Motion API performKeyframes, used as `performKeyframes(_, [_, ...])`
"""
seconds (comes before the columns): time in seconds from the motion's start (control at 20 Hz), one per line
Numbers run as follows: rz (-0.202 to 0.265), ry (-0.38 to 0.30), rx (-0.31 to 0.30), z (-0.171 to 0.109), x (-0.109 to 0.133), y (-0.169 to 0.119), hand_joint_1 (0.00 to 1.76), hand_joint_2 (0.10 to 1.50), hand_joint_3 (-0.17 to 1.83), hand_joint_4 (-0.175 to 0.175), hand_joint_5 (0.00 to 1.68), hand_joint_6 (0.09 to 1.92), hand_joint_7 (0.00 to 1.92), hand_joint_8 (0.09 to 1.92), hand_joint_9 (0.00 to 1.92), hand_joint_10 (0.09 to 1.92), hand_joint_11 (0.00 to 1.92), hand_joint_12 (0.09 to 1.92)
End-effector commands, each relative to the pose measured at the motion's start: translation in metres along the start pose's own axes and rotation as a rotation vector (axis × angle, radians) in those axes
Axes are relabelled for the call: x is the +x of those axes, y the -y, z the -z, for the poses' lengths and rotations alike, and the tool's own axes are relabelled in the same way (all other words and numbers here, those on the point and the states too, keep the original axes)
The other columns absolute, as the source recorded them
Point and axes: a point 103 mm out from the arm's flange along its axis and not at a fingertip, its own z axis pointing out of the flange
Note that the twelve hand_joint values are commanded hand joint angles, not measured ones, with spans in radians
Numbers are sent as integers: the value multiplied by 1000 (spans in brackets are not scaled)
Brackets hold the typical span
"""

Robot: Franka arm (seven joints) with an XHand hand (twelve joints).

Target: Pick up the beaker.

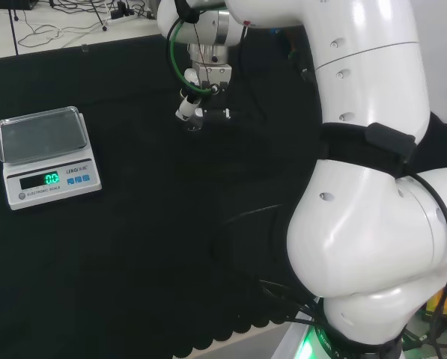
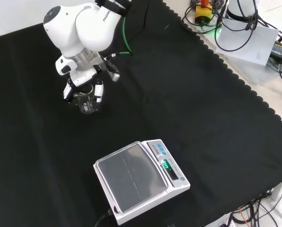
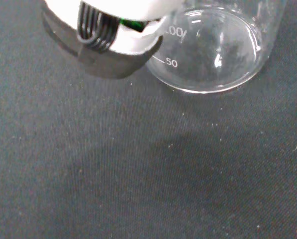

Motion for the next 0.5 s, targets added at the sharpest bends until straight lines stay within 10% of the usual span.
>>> performKeyframes(0.05, [-2,11,-16,7,0,0,1295,990,496,-61,692,1495,662,1519,938,1325,1119,1026])
performKeyframes(0.5, [31,49,-113,87,16,14,1335,937,589,-75,697,1511,659,1551,952,1342,1108,1051])
